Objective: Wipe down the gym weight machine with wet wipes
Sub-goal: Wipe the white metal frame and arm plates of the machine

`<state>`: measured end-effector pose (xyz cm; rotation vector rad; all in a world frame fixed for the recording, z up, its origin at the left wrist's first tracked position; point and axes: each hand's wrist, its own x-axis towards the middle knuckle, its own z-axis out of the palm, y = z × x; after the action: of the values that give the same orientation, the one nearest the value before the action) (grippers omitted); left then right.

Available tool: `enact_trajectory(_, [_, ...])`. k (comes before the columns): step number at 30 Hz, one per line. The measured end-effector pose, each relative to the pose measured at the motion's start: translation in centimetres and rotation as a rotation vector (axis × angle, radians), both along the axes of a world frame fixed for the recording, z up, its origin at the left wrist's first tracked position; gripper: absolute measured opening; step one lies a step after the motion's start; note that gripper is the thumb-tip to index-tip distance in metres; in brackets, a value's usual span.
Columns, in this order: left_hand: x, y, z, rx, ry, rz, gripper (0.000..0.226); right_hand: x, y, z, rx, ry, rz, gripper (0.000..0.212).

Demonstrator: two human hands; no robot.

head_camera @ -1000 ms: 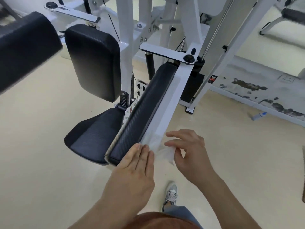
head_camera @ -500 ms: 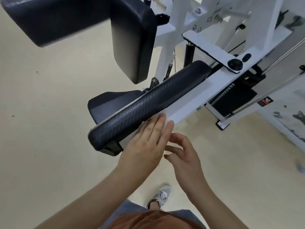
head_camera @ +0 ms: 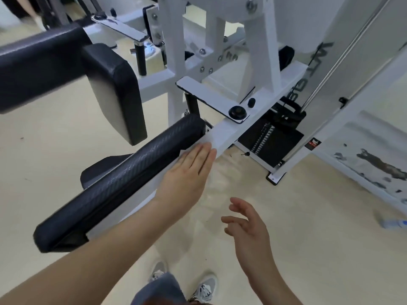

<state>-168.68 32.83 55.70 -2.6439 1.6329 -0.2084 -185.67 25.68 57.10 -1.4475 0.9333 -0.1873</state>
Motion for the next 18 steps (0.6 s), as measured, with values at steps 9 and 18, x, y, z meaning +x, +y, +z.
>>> enact_trajectory(9, [1.3, -6.3, 1.3, 0.029, 0.121, -0.012, 0.064, 6.4, -4.6, 0.4, 0.371, -0.159, -0.203, 0.033])
enact_trajectory(18, [2.4, -8.0, 2.2, -0.289, 0.436, 0.011, 0.066, 14.6, -10.3, -0.5, 0.419, -0.247, -0.531, 0.007])
